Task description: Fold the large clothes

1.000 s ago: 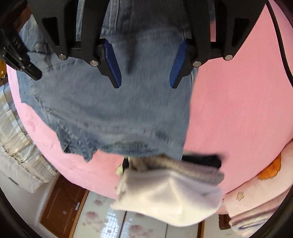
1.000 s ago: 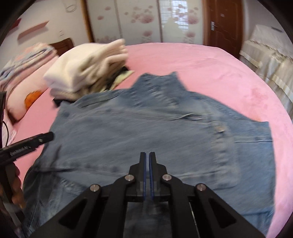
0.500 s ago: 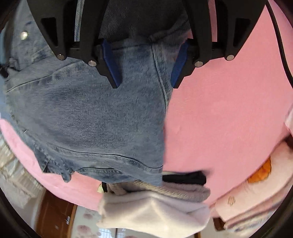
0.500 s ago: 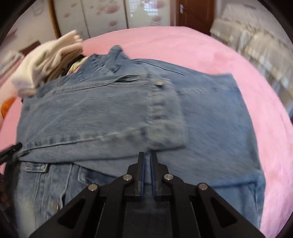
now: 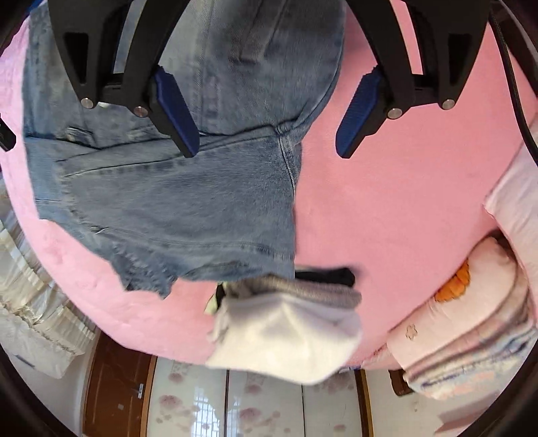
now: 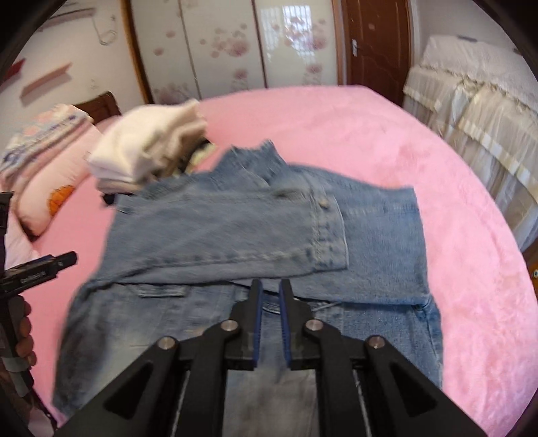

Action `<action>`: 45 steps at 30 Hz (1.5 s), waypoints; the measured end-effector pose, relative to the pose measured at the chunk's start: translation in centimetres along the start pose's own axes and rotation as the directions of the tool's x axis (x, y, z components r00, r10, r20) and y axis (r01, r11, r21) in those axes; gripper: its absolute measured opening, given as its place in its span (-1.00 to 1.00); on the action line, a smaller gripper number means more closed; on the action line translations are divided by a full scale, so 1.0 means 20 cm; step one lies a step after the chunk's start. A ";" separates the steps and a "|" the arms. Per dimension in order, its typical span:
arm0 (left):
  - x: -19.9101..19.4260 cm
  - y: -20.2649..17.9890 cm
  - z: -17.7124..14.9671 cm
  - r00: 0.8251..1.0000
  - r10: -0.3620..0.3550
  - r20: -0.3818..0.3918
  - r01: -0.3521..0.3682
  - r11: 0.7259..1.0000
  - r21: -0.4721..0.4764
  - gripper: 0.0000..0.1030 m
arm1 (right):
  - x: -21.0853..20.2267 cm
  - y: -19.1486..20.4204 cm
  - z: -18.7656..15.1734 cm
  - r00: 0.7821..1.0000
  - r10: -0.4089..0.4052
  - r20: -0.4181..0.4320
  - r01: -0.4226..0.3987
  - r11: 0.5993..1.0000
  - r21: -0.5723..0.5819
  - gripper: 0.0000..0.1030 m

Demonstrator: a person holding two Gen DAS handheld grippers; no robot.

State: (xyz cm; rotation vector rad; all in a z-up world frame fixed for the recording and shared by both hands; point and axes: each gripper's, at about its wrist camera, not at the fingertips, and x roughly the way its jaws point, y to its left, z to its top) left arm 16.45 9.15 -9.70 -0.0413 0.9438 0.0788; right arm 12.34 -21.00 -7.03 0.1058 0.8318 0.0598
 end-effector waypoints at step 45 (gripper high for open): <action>-0.25 0.55 -1.09 0.979 -0.156 -0.134 0.123 0.966 -0.228 0.88 | -0.65 -0.47 -0.97 0.988 -0.152 0.013 0.152 0.980 -0.132 0.29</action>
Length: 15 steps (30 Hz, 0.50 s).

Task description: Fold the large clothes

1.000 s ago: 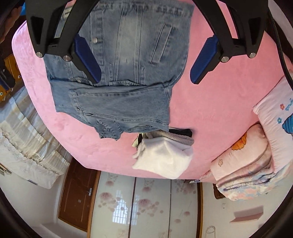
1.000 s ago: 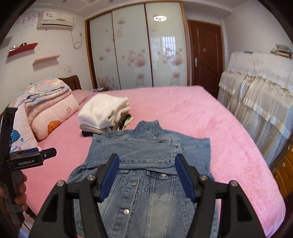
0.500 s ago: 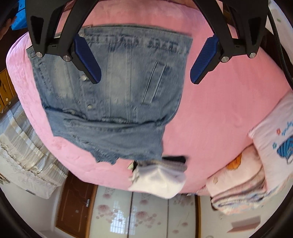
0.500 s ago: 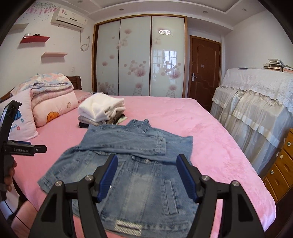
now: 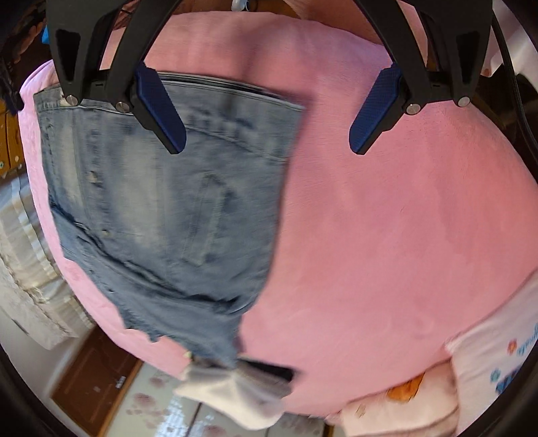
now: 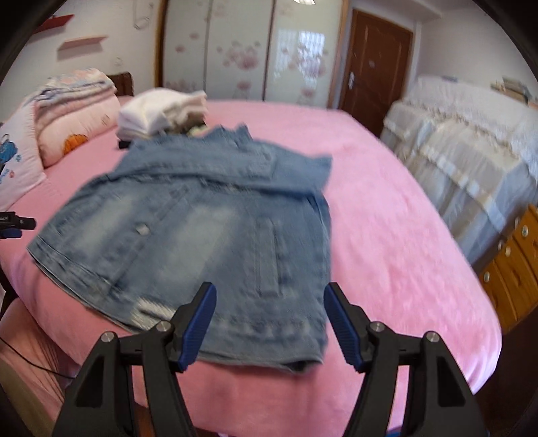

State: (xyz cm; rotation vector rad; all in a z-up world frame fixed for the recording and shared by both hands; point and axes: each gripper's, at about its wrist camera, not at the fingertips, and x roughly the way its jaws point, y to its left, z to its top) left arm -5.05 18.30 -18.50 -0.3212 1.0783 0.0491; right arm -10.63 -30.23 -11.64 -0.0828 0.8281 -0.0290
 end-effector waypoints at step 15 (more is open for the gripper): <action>0.22 0.07 -0.05 0.981 -0.167 -0.094 0.161 0.984 -0.072 0.88 | 0.26 -0.28 -0.17 0.964 0.208 -0.165 -0.151 0.940 0.305 0.25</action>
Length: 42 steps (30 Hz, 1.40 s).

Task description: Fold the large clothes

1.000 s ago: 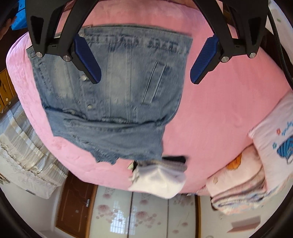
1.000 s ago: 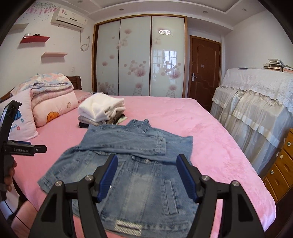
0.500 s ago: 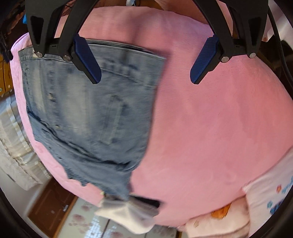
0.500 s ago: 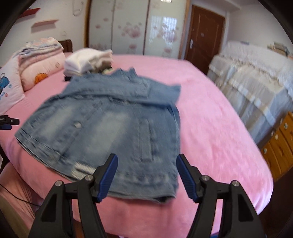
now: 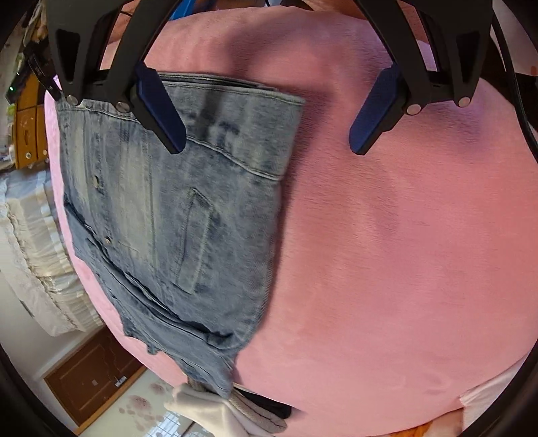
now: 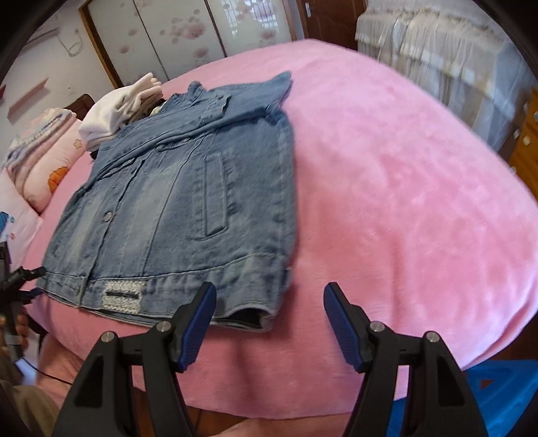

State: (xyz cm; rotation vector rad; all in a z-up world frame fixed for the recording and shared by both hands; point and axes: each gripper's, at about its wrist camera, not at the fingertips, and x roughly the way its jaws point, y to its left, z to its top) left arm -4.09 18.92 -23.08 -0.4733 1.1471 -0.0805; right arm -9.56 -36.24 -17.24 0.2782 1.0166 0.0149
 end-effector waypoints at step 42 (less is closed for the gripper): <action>-0.19 -0.40 0.53 0.970 -0.239 0.054 0.245 0.944 -0.221 -0.82 | -0.17 0.34 0.65 0.953 0.207 0.220 -0.189 0.977 -0.098 -0.61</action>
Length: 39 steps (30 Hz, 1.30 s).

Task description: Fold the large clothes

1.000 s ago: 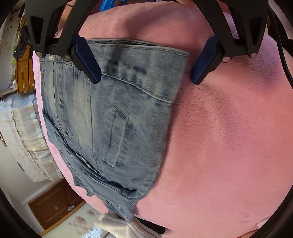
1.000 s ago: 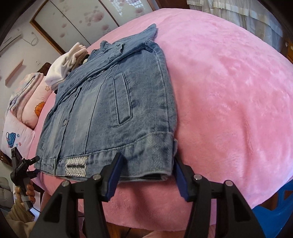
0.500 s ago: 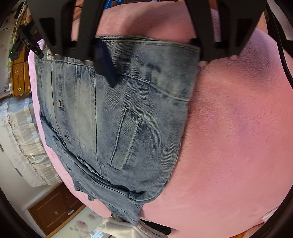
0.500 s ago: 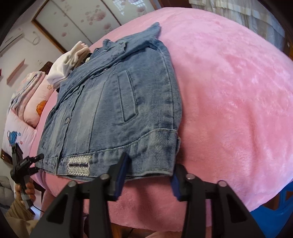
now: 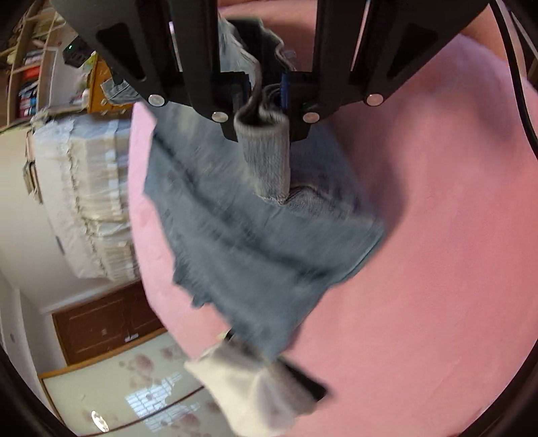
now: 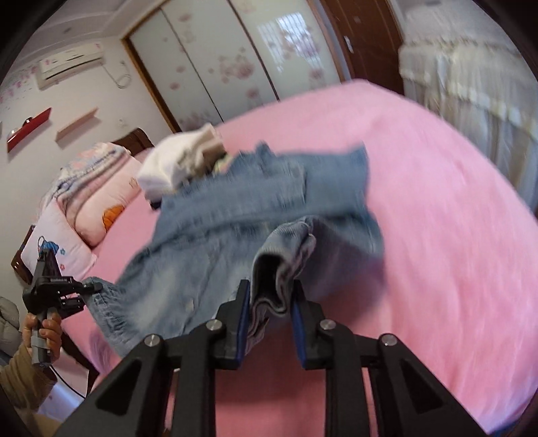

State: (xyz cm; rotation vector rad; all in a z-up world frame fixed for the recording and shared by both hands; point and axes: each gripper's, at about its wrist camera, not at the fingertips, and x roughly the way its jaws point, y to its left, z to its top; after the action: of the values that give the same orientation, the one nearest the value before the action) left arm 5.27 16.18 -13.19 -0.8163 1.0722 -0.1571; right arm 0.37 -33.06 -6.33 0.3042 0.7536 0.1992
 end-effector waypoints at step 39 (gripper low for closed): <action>0.97 -0.46 1.33 0.910 0.344 0.233 -0.415 0.735 0.536 0.52 | 1.53 -0.66 0.87 0.936 -0.275 -0.222 0.288 0.957 0.029 0.06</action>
State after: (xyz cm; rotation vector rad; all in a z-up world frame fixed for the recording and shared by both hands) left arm 39.38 13.99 -15.13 -0.0397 0.9794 -0.0745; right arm 35.25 -40.24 -18.34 0.2309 1.0105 -0.0645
